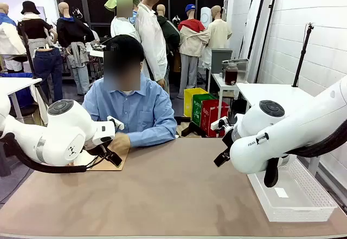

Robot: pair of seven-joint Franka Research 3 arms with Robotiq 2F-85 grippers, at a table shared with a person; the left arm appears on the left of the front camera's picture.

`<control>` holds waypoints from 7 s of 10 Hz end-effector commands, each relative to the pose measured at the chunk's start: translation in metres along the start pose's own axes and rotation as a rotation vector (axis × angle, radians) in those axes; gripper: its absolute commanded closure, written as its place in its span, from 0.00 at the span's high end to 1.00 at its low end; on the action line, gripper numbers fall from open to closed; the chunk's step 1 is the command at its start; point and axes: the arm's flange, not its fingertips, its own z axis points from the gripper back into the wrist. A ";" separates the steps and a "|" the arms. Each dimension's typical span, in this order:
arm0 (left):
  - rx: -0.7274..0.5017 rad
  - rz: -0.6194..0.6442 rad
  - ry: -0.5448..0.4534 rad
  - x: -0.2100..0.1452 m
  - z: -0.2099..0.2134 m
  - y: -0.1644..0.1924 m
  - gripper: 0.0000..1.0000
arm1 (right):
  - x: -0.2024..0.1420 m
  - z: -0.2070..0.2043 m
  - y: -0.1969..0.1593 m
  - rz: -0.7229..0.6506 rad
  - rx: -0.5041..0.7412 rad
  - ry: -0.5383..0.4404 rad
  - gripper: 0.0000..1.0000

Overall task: Sort the paper based on its condition.
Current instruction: If a person hands you a paper, place it in the Organizing basket , and if it's crumpled, put it in the Trash can.

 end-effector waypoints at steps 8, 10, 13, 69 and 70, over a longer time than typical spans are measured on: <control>0.000 0.000 0.000 0.000 0.000 0.000 1.00 | 0.000 0.000 0.000 0.000 0.000 0.000 1.00; 0.000 0.000 0.000 0.000 0.000 0.000 1.00 | 0.000 0.000 0.000 0.000 0.000 0.000 1.00; 0.000 -0.002 0.000 0.000 0.000 -0.001 1.00 | 0.000 0.000 0.000 0.001 0.000 0.000 1.00; 0.025 -0.035 -0.060 0.074 0.225 0.016 1.00 | 0.087 0.205 -0.035 0.147 -0.012 -0.178 1.00; 0.025 -0.035 -0.060 0.074 0.225 0.016 1.00 | 0.087 0.205 -0.035 0.147 -0.012 -0.178 1.00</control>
